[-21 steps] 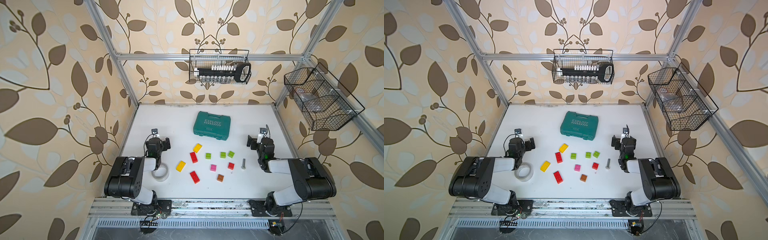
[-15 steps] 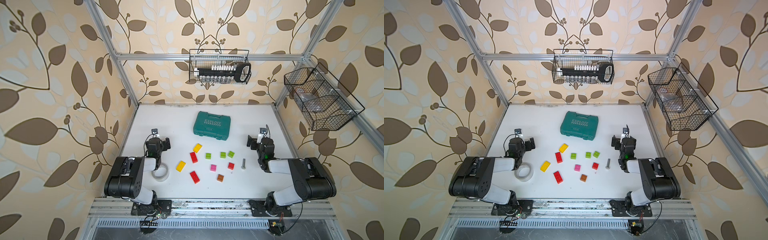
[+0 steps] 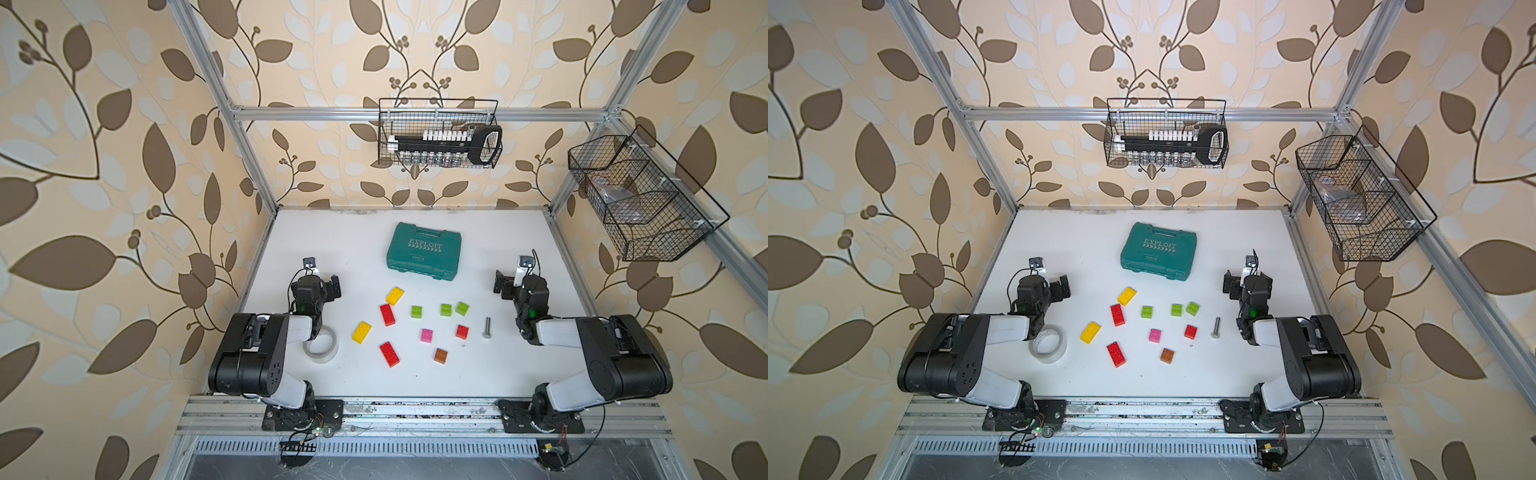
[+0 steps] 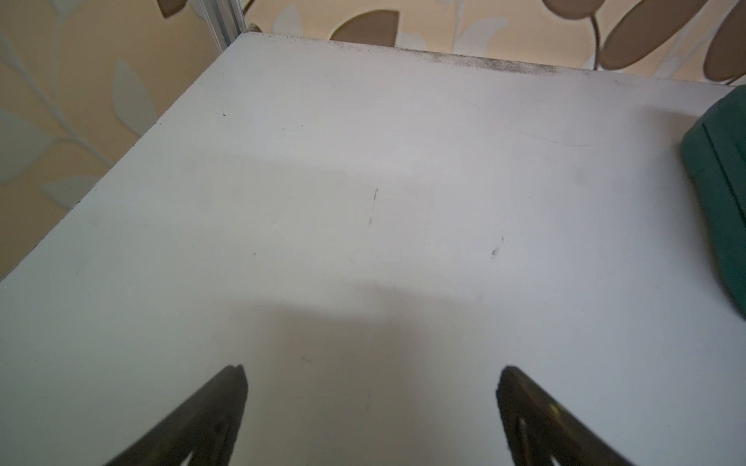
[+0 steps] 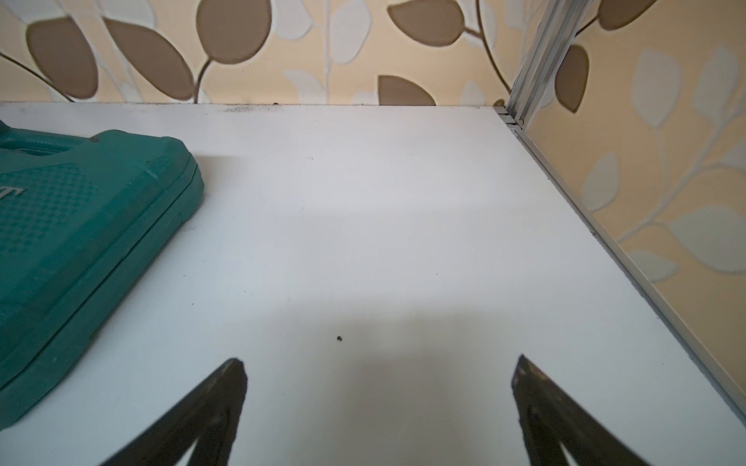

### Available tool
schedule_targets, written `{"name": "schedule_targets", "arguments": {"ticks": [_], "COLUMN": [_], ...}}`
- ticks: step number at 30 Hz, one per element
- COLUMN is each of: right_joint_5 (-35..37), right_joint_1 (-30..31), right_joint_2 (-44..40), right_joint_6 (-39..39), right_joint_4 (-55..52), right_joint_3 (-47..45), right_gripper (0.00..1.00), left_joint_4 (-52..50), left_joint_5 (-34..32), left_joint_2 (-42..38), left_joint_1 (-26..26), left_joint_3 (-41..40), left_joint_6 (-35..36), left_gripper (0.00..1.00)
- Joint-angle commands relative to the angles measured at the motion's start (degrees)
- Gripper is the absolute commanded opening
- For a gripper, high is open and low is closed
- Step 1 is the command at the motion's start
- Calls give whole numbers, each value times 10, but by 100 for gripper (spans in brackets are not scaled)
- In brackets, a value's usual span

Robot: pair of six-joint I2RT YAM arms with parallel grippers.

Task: Assemble the letter s with lego
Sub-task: Pick up the lego brick from the center of the board.

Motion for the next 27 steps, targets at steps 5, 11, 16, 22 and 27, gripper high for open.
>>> {"name": "schedule_targets", "arguments": {"ticks": [5,11,16,22,27], "right_joint_5": [4,-9,50,120,77], "right_joint_1": [1,-6,10,54,70], "right_joint_2": [-2,-2,-96,-199,-219], "right_joint_6": [6,10,35,172,289], "right_joint_4": [6,3,-238,-449,-706], "right_joint_3": [1,1,90,196,319], "right_gripper": [99,99,97,94,96], "left_joint_4": [17,17,-69,-484,-725], "left_joint_5": [5,5,-44,-69,-25], "left_joint_2": [-3,-4,-54,-154,-194], "left_joint_1": [-2,-2,-15,-26,-74], "left_joint_3": [0,0,29,257,380], "left_joint_6": [5,5,-1,-135,-209], "left_gripper": [99,99,94,87,70]}}
